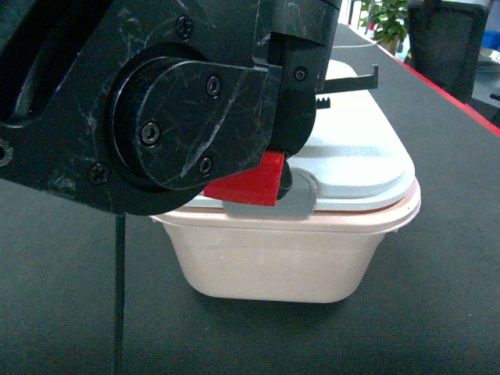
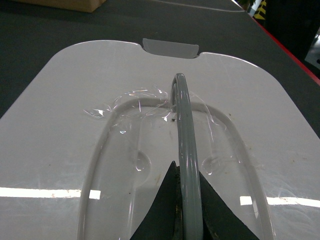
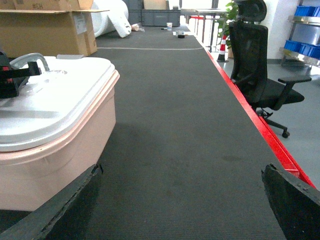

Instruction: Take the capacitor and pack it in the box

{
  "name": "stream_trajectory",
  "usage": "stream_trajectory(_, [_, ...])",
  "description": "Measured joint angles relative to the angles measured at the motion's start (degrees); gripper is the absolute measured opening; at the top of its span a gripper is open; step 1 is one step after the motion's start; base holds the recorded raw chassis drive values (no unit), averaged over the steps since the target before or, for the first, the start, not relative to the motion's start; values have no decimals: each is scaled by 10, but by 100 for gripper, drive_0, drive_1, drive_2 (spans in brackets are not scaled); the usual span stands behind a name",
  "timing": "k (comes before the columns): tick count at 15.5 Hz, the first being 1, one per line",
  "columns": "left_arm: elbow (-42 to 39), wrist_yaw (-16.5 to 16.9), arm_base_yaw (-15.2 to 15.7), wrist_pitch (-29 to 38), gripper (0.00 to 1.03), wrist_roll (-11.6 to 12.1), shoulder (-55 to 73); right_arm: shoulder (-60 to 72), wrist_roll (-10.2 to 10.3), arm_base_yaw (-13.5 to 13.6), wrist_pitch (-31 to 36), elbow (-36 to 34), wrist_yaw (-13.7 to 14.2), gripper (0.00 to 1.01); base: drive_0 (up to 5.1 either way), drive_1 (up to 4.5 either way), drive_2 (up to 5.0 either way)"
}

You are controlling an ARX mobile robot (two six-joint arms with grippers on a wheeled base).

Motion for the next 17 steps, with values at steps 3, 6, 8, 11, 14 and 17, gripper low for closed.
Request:
stream_trajectory(3, [-9,10,0,9,13,-2,0,0,0,0,0,0,0,98,0,0,0])
stream_trajectory(6, [-21,18,0,40,45,0,-1,0,0,0,0,0,0,98,0,0,0])
stream_trajectory(8, [-26,26,1,71,66,7,-9,0,0,0,0,0,0,98,0,0,0])
stream_trajectory(11, [-26,24,18,103,100,23,-43,0,0,0,0,0,0,98,0,0,0])
stream_trajectory(14, [-56,24,63,117,98,22,-79,0,0,0,0,0,0,98,0,0,0])
stream_trajectory(17, [-115,26,123,145,98,15,-125,0,0,0,0,0,0,98,0,0,0])
